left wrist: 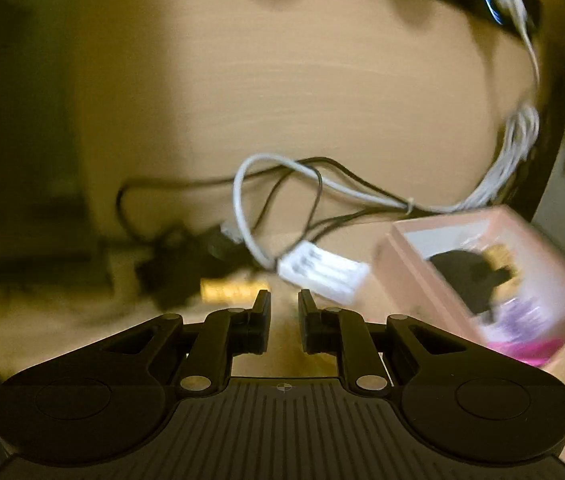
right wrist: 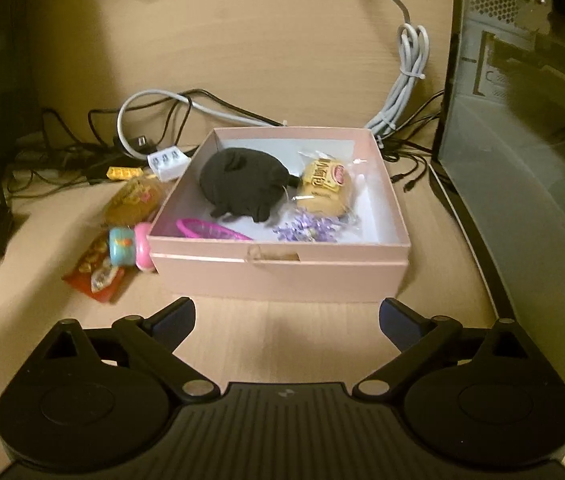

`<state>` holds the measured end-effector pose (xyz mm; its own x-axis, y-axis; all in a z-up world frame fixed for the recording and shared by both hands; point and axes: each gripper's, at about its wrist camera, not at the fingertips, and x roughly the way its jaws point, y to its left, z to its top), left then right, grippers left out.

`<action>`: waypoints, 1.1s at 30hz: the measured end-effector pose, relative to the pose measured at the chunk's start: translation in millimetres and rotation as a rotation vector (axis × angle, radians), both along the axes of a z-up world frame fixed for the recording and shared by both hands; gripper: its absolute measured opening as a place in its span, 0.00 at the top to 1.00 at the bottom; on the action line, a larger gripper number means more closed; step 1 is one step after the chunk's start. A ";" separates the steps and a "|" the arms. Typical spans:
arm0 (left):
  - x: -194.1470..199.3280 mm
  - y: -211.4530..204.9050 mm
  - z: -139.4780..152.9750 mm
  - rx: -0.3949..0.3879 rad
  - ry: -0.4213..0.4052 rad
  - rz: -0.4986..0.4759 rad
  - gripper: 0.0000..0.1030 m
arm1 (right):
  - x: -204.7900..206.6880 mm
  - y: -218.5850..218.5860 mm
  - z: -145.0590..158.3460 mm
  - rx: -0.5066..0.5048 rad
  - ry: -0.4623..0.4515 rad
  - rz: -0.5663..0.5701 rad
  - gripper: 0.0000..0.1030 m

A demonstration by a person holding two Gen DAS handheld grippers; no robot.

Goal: Organize objects
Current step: 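Move the left tool toward the clear snack bag beside the yellow blocks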

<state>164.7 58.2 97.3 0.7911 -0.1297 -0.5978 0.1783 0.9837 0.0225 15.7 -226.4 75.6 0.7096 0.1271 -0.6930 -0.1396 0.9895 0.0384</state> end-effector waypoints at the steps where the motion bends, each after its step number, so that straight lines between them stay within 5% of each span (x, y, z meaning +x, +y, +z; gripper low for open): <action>1: 10.3 -1.6 -3.0 0.031 0.004 -0.013 0.85 | -1.8 -0.9 -1.1 0.000 0.006 -0.006 0.04; 7: 54.2 -14.6 -36.5 0.276 0.032 -0.107 0.83 | -4.2 -8.8 -8.8 0.000 0.053 -0.053 0.04; 18: 95.0 -3.5 -54.2 0.182 0.115 -0.062 0.81 | -1.1 -12.0 -24.6 0.009 0.119 -0.092 0.04; 26: 75.5 -1.4 -62.5 0.174 0.189 -0.064 0.82 | -3.8 -5.0 -25.6 0.012 0.114 -0.072 0.03; 33: 38.9 7.1 -60.6 0.092 0.215 -0.051 0.82 | -10.3 -0.4 -26.8 0.007 0.108 -0.045 0.00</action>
